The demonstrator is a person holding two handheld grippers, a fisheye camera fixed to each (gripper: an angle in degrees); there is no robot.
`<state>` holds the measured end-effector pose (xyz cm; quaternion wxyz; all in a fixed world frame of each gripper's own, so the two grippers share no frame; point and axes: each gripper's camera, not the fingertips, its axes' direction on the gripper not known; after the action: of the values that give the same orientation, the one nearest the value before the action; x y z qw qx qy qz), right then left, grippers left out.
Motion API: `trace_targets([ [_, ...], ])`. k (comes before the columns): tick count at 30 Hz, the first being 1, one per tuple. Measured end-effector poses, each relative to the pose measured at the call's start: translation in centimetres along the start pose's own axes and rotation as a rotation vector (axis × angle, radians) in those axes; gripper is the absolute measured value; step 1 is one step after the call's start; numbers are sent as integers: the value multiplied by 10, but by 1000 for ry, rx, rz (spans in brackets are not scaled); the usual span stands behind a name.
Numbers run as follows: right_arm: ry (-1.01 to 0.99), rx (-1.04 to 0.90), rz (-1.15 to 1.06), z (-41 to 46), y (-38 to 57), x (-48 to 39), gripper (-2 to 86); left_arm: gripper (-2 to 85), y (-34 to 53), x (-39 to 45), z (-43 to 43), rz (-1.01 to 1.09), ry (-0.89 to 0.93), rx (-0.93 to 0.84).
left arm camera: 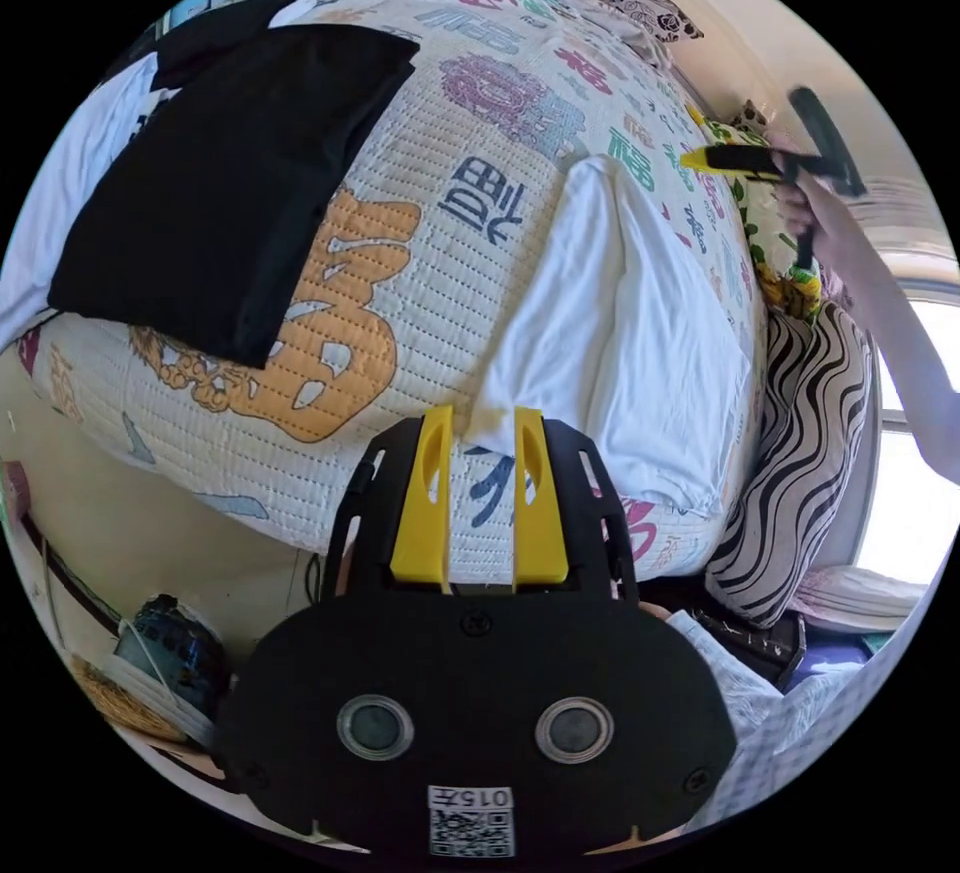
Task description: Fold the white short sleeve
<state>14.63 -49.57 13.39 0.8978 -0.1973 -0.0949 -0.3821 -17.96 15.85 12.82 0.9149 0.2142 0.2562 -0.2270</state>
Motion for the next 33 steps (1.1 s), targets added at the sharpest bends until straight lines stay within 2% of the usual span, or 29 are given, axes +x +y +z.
trace_targets([
  [5, 130, -264, -195, 33, -116, -54, 80, 82, 9, -12, -2, -20, 33, 10],
  [8, 197, -323, -328, 40, -145, -89, 52, 83, 13, -20, -1, -38, 87, 11],
  [13, 268, -499, -399, 65, -183, -112, 56, 81, 16, -27, 2, -28, 112, -9],
  [17, 283, -532, -439, 60, -217, -126, 6, 75, 20, -29, 6, -22, 129, -19],
  [22, 244, -557, -455, 43, -260, -138, -7, 69, 24, -29, 12, -21, 151, -28],
  [27, 316, -558, -504, 35, -290, -150, -6, 70, 30, -24, 18, -15, 153, -30],
  [33, 252, -615, -521, 29, -296, -154, 43, 78, 39, -11, 19, -11, 125, 16],
])
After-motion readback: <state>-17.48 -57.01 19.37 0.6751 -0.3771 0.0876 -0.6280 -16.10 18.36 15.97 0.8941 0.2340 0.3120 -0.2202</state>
